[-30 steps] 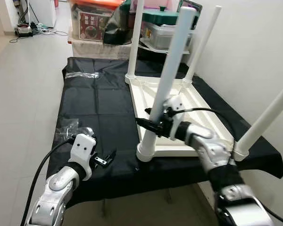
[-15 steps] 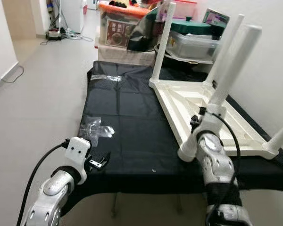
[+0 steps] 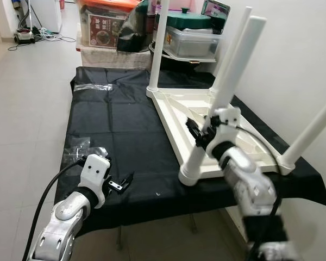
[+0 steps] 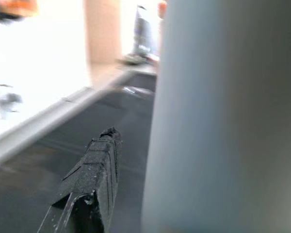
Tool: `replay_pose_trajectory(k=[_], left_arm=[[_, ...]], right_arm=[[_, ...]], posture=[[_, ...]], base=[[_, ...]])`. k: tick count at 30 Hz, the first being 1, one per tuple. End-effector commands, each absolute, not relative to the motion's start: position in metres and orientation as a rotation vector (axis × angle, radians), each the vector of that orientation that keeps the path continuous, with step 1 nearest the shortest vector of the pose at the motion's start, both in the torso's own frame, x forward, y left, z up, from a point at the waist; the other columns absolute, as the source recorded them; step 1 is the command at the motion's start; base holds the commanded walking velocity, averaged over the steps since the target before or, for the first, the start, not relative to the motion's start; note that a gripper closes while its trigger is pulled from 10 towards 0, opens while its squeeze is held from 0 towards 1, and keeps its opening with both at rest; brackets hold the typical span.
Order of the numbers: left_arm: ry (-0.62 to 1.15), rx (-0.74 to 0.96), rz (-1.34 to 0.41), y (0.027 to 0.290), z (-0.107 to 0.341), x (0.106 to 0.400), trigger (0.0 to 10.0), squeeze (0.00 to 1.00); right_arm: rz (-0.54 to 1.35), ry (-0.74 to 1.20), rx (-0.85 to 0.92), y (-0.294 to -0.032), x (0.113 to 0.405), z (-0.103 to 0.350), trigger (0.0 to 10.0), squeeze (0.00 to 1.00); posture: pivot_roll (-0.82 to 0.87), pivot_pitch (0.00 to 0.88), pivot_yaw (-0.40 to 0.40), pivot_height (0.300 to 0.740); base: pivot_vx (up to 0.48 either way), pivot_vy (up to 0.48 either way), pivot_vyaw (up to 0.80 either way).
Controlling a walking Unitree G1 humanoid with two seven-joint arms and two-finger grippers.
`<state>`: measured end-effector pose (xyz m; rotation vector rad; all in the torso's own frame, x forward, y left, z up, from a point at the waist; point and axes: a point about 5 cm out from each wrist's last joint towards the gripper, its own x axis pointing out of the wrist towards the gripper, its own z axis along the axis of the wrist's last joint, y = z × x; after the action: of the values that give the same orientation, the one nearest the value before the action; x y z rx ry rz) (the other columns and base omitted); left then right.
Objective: Building children table
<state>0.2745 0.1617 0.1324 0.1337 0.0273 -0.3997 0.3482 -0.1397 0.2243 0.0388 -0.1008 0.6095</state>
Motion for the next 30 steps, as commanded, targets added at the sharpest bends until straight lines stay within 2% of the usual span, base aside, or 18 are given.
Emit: replay_pose_trajectory(k=[1, 2, 3, 4, 5, 7, 8, 9, 11, 13, 16, 20, 21, 22, 26, 27, 28, 30], left_arm=[[0.047, 0.124, -0.405, 0.158, 0.126, 0.274, 10.0, 0.00], [0.046, 0.124, -0.401, 0.158, 0.127, 0.274, 10.0, 0.00], [0.043, 0.126, -0.396, 0.159, 0.127, 0.274, 10.0, 0.00], [0.043, 0.126, -0.396, 0.159, 0.127, 0.274, 10.0, 0.00], [0.040, 0.127, -0.391, 0.160, 0.128, 0.273, 10.0, 0.00], [0.038, 0.127, -0.385, 0.161, 0.129, 0.273, 10.0, 0.00], [0.038, 0.127, -0.385, 0.161, 0.129, 0.273, 10.0, 0.00], [0.043, 0.129, -0.375, 0.164, 0.128, 0.270, 10.0, 0.00], [0.047, 0.130, -0.373, 0.166, 0.127, 0.268, 10.0, 0.00], [0.053, 0.130, -0.378, 0.165, 0.126, 0.267, 10.0, 0.00], [0.054, 0.130, -0.384, 0.163, 0.126, 0.268, 10.0, 0.00], [0.053, 0.131, -0.387, 0.162, 0.127, 0.268, 10.0, 0.00], [0.054, 0.134, -0.393, 0.163, 0.128, 0.268, 10.0, 0.00], [0.058, 0.139, -0.398, 0.165, 0.127, 0.268, 10.0, 0.00], [0.062, 0.143, -0.403, 0.166, 0.127, 0.269, 10.0, 0.00], [0.064, 0.146, -0.407, 0.166, 0.126, 0.269, 10.0, 0.00], [0.060, 0.145, -0.412, 0.163, 0.127, 0.271, 10.0, 0.00], [0.058, 0.144, -0.414, 0.162, 0.128, 0.272, 10.0, 0.00]], right_arm=[[0.756, -0.101, 0.049, -0.128, 0.346, 0.222, 10.0, 0.00], [0.804, -0.080, 0.016, -0.124, 0.348, 0.216, 10.0, 0.00], [0.834, -0.019, -0.013, -0.118, 0.350, 0.204, 8.2, 0.00], [0.834, -0.019, -0.013, -0.118, 0.350, 0.204, 8.2, 0.00], [0.805, 0.041, -0.089, -0.114, 0.355, 0.188, 0.2, 0.00], [0.756, 0.092, -0.121, -0.113, 0.360, 0.176, 0.0, 0.00], [0.756, 0.092, -0.121, -0.113, 0.360, 0.176, 0.0, 0.00], [0.493, 0.154, -0.105, -0.124, 0.374, 0.166, 0.0, 0.00], [0.371, 0.180, -0.087, -0.130, 0.378, 0.164, 0.0, 0.00], [-0.153, 0.254, 0.011, -0.173, 0.378, 0.155, 0.0, 0.00], [-0.377, 0.274, 0.031, -0.193, 0.359, 0.147, 0.0, 0.00], [-0.364, 0.249, -0.004, -0.187, 0.342, 0.145, 0.0, 0.00], [-0.229, 0.227, -0.028, -0.166, 0.334, 0.147, 1.1, 0.00], [-0.103, 0.199, -0.004, -0.145, 0.325, 0.152, 10.0, 0.00], [0.028, 0.137, 0.005, -0.128, 0.320, 0.160, 10.0, 0.00], [0.100, 0.084, 0.061, -0.122, 0.319, 0.169, 10.0, 0.95], [0.253, 0.002, 0.071, -0.123, 0.333, 0.186, 10.0, 0.57], [0.306, -0.020, 0.066, -0.125, 0.339, 0.191, 10.0, 0.57]], posture=[[0.15, 0.000, -0.182, 0.740], [0.16, 0.000, -0.192, 0.740], [0.17, 0.000, -0.198, 0.740], [0.17, 0.000, -0.198, 0.740], [0.19, 0.000, -0.207, 0.740], [0.19, 0.000, -0.207, 0.740], [0.19, 0.000, -0.207, 0.740], [0.19, 0.000, -0.204, 0.740], [0.19, 0.000, -0.204, 0.740], [0.17, 0.000, -0.193, 0.740], [0.17, 0.000, -0.184, 0.740], [0.17, 0.000, -0.174, 0.740], [0.16, 0.000, -0.162, 0.740], [0.14, 0.000, -0.150, 0.740], [0.14, 0.000, -0.150, 0.740], [0.14, 0.000, -0.146, 0.740], [0.14, 0.000, -0.153, 0.740], [0.15, 0.000, -0.157, 0.740]], base=[[0.000, 0.000, 0.00], [0.000, 0.000, 0.00], [0.000, 0.000, 0.00], [0.000, 0.000, 0.00], [0.000, 0.000, 0.00], [0.000, 0.000, 0.00], [0.000, 0.000, 0.00], [0.000, 0.000, 0.00], [0.000, 0.000, 0.00], [0.000, 0.000, 0.00], [0.000, 0.000, 0.00], [0.000, 0.000, 0.00], [0.000, 0.000, 0.00], [0.000, 0.000, 0.00], [0.000, 0.000, 0.00], [0.000, 0.000, 0.00], [0.000, 0.000, 0.00], [0.000, 0.000, 0.00]])
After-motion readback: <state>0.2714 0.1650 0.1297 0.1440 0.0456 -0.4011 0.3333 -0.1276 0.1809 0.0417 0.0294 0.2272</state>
